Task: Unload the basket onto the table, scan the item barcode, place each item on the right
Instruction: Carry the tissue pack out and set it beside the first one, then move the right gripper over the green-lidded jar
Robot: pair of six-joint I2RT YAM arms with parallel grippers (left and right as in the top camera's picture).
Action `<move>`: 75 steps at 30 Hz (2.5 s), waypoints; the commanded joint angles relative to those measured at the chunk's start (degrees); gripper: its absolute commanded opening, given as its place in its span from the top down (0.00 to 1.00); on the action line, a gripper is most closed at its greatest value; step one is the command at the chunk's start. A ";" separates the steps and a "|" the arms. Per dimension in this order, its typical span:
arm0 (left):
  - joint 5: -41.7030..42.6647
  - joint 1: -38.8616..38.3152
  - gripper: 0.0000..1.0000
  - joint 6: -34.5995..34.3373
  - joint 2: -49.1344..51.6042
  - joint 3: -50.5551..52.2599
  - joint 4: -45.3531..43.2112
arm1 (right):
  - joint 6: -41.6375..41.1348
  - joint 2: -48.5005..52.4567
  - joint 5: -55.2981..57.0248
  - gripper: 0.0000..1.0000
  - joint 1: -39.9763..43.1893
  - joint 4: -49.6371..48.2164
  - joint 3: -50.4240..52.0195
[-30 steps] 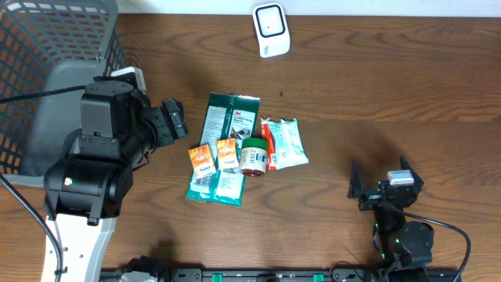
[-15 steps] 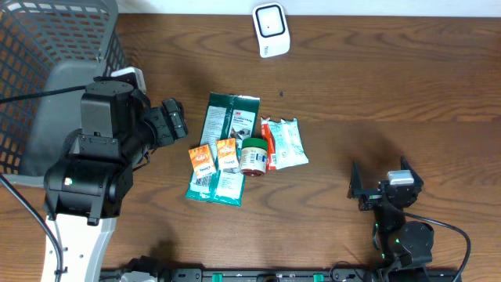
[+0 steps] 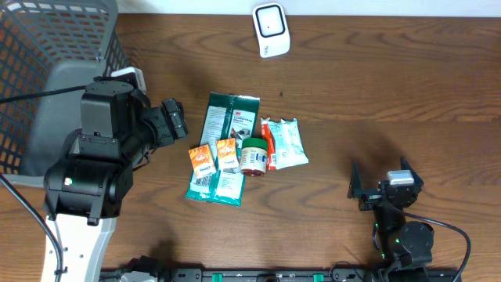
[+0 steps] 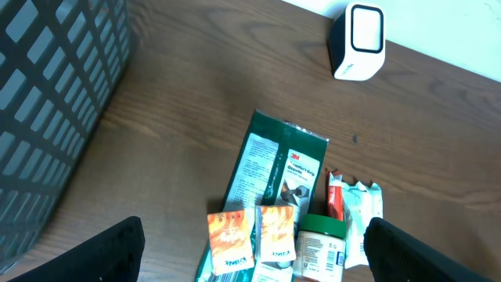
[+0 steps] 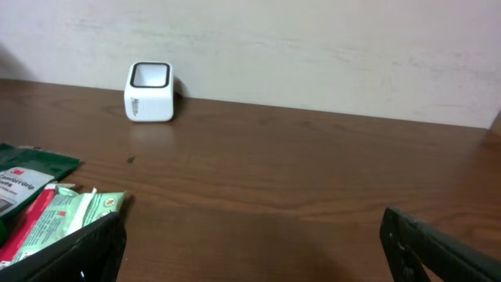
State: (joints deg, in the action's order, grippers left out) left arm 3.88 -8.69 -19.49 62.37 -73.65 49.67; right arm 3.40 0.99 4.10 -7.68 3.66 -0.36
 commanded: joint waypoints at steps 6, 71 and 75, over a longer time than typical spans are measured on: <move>-0.94 0.15 0.10 0.13 0.11 -0.72 0.17 | 0.09 -0.24 0.28 0.01 -0.22 0.24 0.04; -0.94 0.15 0.10 0.13 0.11 -0.72 0.37 | -43.08 105.24 -5.57 0.01 -28.63 42.03 -81.18; -0.94 0.15 0.10 0.13 0.11 -0.72 0.37 | -43.65 108.06 -0.39 0.01 -30.95 40.59 -81.18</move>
State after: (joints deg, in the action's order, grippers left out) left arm 3.86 -8.69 -19.49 62.57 -73.65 49.93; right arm -38.30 107.50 -3.36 -37.04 45.30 -80.95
